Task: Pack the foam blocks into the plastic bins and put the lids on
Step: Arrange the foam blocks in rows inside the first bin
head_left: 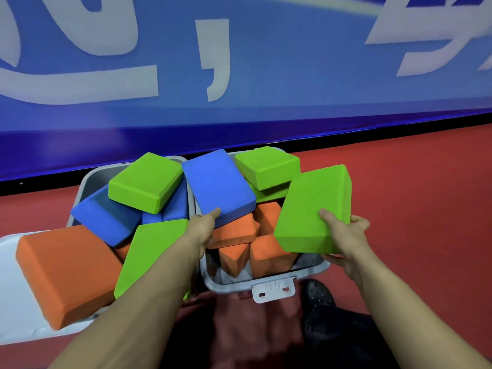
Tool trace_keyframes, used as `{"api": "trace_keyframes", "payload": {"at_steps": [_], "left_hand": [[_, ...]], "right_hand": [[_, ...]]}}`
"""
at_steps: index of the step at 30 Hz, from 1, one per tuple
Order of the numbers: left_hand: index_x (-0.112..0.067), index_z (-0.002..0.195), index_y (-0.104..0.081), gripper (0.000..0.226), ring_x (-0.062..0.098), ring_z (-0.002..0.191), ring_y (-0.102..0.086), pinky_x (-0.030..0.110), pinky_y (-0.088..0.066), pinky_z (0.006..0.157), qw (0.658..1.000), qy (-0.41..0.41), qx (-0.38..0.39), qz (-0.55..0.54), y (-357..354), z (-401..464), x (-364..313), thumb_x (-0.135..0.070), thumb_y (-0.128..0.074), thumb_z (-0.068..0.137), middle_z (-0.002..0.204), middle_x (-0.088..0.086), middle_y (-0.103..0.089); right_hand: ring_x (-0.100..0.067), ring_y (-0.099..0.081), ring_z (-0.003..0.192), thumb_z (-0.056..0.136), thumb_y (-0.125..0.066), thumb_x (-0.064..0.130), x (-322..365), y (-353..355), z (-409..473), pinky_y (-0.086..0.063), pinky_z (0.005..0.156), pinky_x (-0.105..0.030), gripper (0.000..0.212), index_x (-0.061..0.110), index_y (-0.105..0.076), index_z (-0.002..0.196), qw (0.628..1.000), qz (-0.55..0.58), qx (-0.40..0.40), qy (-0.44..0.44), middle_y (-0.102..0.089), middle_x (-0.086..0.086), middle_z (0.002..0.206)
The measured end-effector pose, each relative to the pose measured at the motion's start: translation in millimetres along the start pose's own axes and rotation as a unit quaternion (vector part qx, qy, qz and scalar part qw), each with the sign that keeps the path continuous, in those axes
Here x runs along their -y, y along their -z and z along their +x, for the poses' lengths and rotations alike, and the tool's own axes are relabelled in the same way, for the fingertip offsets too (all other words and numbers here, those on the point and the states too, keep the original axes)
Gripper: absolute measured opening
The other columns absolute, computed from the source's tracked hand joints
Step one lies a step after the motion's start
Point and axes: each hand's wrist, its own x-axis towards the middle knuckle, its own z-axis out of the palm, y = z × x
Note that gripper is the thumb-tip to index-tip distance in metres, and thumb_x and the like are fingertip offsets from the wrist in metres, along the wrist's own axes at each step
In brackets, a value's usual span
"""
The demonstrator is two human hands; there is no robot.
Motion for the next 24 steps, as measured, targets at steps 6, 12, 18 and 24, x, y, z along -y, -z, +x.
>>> {"api": "trace_keyframes", "payload": {"at_steps": [6, 12, 18, 24], "left_hand": [[-0.008, 0.142, -0.035, 0.084, 0.029, 0.106, -0.062, 0.043, -0.056, 0.089, 0.999, -0.012, -0.049, 0.012, -3, -18, -8, -0.056, -0.071, 0.083, 0.128, 0.009, -0.056], [-0.019, 0.134, -0.049, 0.074, 0.029, 0.105, -0.071, 0.041, -0.060, 0.079, 0.982, 0.015, 0.181, -0.042, -13, -78, -34, -0.073, -0.057, 0.083, 0.122, 0.011, -0.066], [-0.023, 0.134, -0.057, 0.057, 0.033, 0.100, -0.074, 0.040, -0.060, 0.084, 0.966, -0.041, 0.215, -0.141, -14, -76, -42, -0.054, -0.068, 0.088, 0.130, 0.013, -0.065], [-0.008, 0.133, -0.057, 0.052, 0.020, 0.081, -0.074, 0.031, -0.061, 0.081, 0.969, -0.087, 0.085, -0.215, -7, -30, -43, -0.031, -0.075, 0.090, 0.124, 0.013, -0.070]], "right_hand": [[-0.015, -0.058, 0.088, 0.086, -0.072, 0.049, 22, 8, -31, -0.062, 0.072, -0.047, 0.061, 0.023, -0.033, 0.126, 0.995, 0.083, 0.011, 0.056, -0.052, 0.005, 0.103], [-0.013, -0.065, 0.092, 0.088, -0.073, 0.047, 51, -15, -49, -0.062, 0.078, -0.049, 0.061, 0.018, -0.037, 0.128, 0.981, 0.169, 0.075, 0.066, -0.054, 0.004, 0.107], [-0.012, -0.070, 0.100, 0.089, -0.072, 0.045, 62, -65, -36, -0.062, 0.080, -0.045, 0.054, 0.021, -0.048, 0.132, 0.965, 0.141, 0.197, 0.101, -0.066, 0.004, 0.124], [-0.021, -0.051, 0.124, 0.099, -0.060, 0.040, 48, -96, -14, -0.055, 0.096, -0.041, 0.052, 0.021, -0.047, 0.146, 0.955, 0.097, 0.272, 0.071, -0.052, 0.005, 0.134]]}}
